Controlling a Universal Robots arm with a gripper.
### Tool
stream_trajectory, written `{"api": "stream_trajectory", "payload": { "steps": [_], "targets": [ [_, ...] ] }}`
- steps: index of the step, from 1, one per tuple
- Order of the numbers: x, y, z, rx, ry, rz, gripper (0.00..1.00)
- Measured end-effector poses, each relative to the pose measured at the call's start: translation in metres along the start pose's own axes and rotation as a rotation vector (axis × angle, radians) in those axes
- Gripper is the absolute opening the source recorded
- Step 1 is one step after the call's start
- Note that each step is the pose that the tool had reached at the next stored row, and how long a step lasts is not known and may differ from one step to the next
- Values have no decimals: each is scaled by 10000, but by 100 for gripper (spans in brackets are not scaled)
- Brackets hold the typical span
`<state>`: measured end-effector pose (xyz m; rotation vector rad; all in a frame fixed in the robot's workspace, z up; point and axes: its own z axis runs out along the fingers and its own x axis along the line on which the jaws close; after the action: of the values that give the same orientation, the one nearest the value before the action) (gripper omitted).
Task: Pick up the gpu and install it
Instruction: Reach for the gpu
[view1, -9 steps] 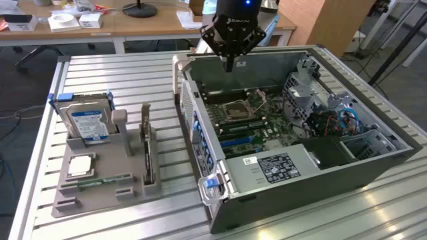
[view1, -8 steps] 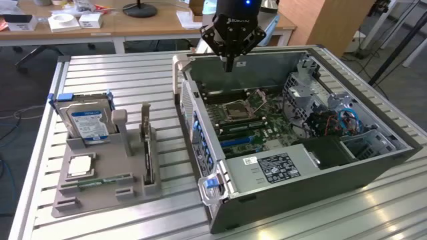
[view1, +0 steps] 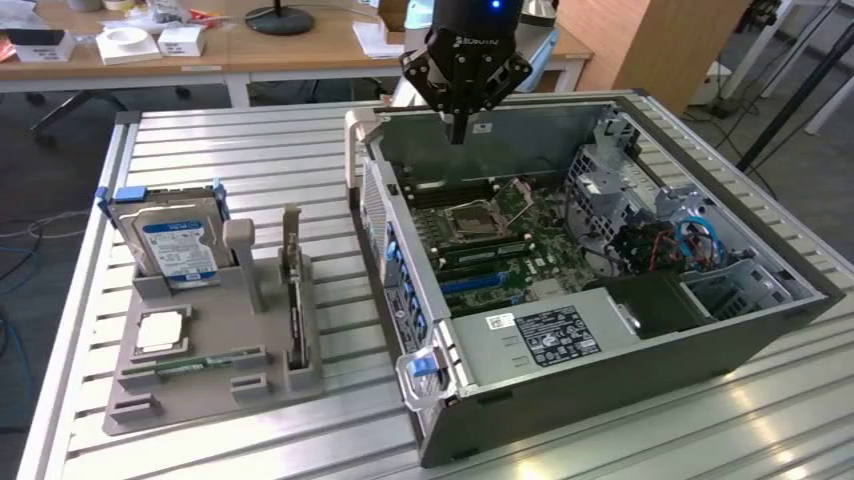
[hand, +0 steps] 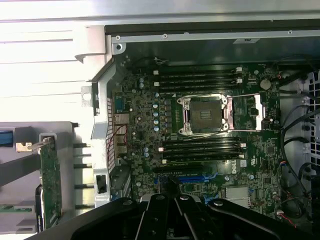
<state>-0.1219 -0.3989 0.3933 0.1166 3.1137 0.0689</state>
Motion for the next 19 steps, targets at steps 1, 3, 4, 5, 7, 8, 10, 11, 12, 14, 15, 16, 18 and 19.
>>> {"api": "stream_trajectory", "payload": {
  "steps": [1,3,4,5,7,8,10,11,12,14,15,16,18,19],
  "targets": [
    [0,0,0,0,0,0,10],
    [0,0,0,1,0,0,10],
    [1,0,0,0,0,0,10],
    [8,-1,1,-2,-2,2,10],
    [38,-3,0,0,0,0,10],
    [58,-4,0,1,0,0,10],
    [108,-8,1,0,-1,1,10],
    [133,-9,0,0,-1,0,10],
    [159,-12,0,1,0,-1,10],
    [218,-16,1,0,0,0,10],
    [251,-18,2,0,0,1,10],
    [288,-21,2,0,-1,0,10],
    [352,-26,2,0,-1,-1,10],
    [382,-29,3,0,0,0,10]
  ]
}}
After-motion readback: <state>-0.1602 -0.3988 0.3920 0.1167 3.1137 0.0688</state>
